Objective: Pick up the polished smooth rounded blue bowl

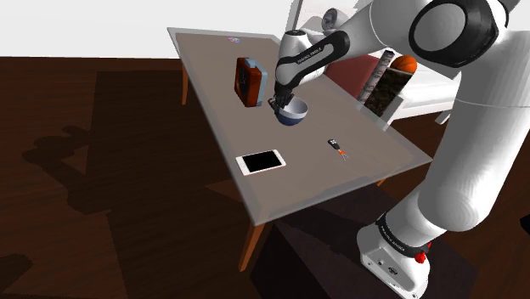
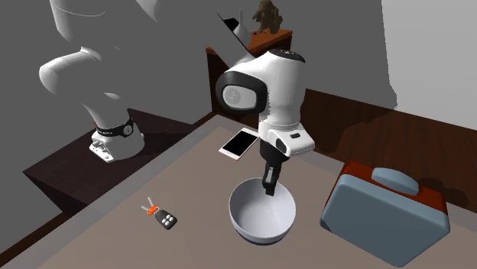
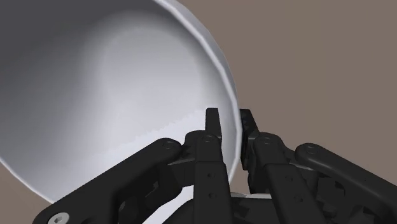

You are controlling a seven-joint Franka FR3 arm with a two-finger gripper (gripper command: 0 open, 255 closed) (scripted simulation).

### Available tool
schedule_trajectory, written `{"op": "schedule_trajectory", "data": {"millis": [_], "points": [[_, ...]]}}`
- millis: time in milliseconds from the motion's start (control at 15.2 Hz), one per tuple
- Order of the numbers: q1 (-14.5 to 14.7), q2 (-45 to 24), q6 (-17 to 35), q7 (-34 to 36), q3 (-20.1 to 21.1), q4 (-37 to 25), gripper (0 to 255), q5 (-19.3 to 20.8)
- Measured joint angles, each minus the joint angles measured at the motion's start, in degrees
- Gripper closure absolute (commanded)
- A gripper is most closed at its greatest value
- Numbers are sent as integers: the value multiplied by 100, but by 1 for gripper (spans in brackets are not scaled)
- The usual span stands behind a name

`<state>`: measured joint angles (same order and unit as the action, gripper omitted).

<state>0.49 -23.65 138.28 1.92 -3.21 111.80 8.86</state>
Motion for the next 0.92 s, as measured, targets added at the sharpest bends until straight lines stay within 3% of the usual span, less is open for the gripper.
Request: {"op": "schedule_trajectory", "data": {"millis": [924], "points": [[4,580,-807,-117,26,-216,255,-65]]}}
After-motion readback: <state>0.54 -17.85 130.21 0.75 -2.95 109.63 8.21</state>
